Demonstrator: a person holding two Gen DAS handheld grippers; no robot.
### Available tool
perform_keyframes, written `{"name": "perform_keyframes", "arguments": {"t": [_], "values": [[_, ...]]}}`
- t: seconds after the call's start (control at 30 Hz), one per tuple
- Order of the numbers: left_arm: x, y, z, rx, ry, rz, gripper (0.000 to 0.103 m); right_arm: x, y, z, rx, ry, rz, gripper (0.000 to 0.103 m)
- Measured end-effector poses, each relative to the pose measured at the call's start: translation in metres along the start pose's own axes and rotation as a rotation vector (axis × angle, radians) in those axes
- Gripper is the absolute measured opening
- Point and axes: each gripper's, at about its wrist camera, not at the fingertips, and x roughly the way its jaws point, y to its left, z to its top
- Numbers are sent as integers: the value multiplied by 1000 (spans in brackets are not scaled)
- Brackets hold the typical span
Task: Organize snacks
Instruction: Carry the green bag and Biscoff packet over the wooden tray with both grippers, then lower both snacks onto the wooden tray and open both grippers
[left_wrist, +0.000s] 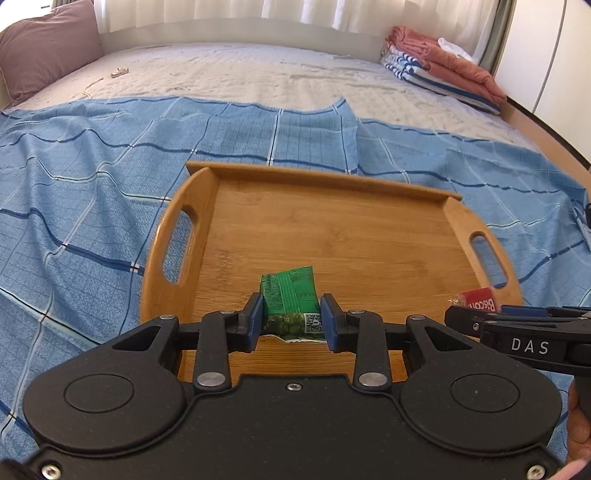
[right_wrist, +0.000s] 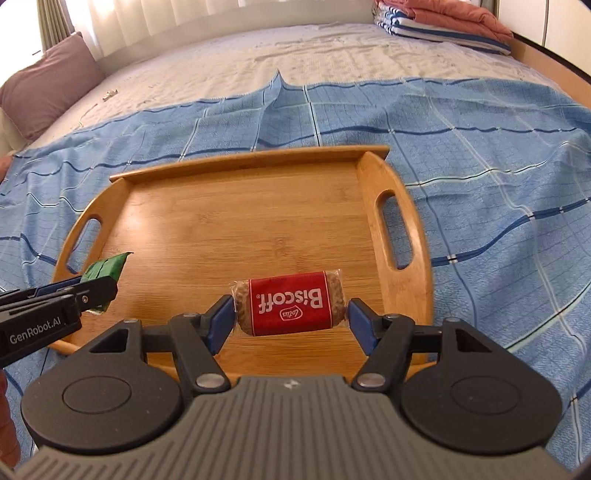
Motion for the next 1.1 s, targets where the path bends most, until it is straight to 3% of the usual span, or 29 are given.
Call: {"name": "perform_keyframes", "arguments": {"t": [0.73,1.1], "values": [[23,-13,-14,68,18,64,32,24,11,-10,-62,11,-51,71],[27,-8,-13,49,29,63,40,24,12,-12,-67,-7,-37,85]]}}
